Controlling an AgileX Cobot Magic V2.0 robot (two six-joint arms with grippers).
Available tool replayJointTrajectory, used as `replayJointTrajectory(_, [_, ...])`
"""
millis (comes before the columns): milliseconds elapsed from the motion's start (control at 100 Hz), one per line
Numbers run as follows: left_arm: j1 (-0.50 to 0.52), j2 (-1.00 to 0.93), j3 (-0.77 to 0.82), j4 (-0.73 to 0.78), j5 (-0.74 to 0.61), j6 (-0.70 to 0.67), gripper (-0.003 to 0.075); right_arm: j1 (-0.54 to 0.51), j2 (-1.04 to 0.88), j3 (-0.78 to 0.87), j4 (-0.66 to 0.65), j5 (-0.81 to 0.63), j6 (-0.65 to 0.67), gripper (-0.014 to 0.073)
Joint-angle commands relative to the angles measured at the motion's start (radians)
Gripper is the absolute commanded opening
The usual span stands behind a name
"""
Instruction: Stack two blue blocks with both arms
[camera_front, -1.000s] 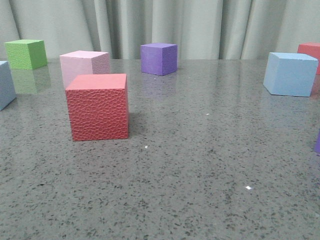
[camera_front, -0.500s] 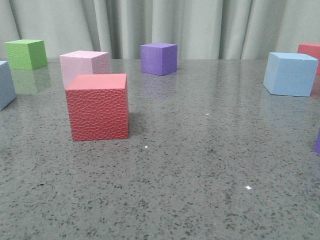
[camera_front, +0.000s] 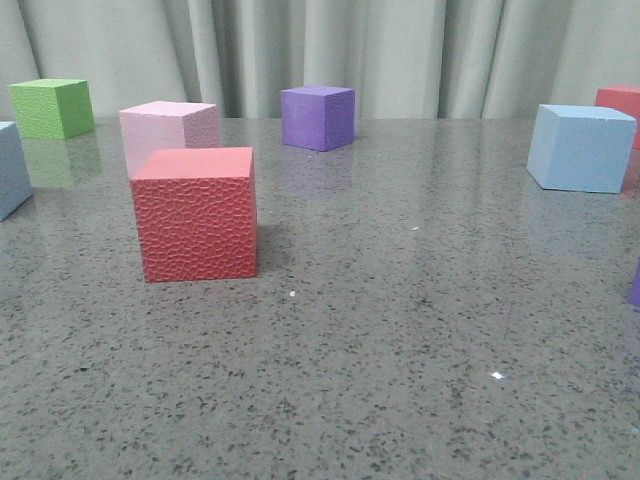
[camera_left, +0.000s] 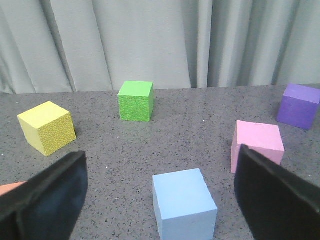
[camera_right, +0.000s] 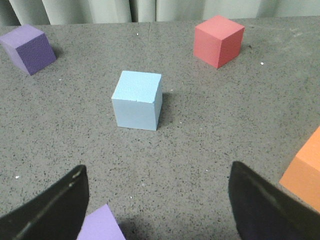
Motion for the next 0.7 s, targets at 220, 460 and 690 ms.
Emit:
replayJointTrajectory(220, [0.001,0.005,-0.037,-0.009,-0.084,-0.006,0.0587,0.002,0.152,-0.183,0.014,0.025,-0.007,0.058])
replayJointTrajectory(460, [0.001,0.005,-0.037,-0.009,-0.084,-0.006,0.0587,0.004,0.411,-0.464,0.065,0.172,-0.007,0.058])
replayJointTrajectory(690, [0.001,0.005,-0.037,-0.009,-0.082,-0.006,0.0587,0.008,0.68,-0.737,0.081,0.304,-0.007,0.058])
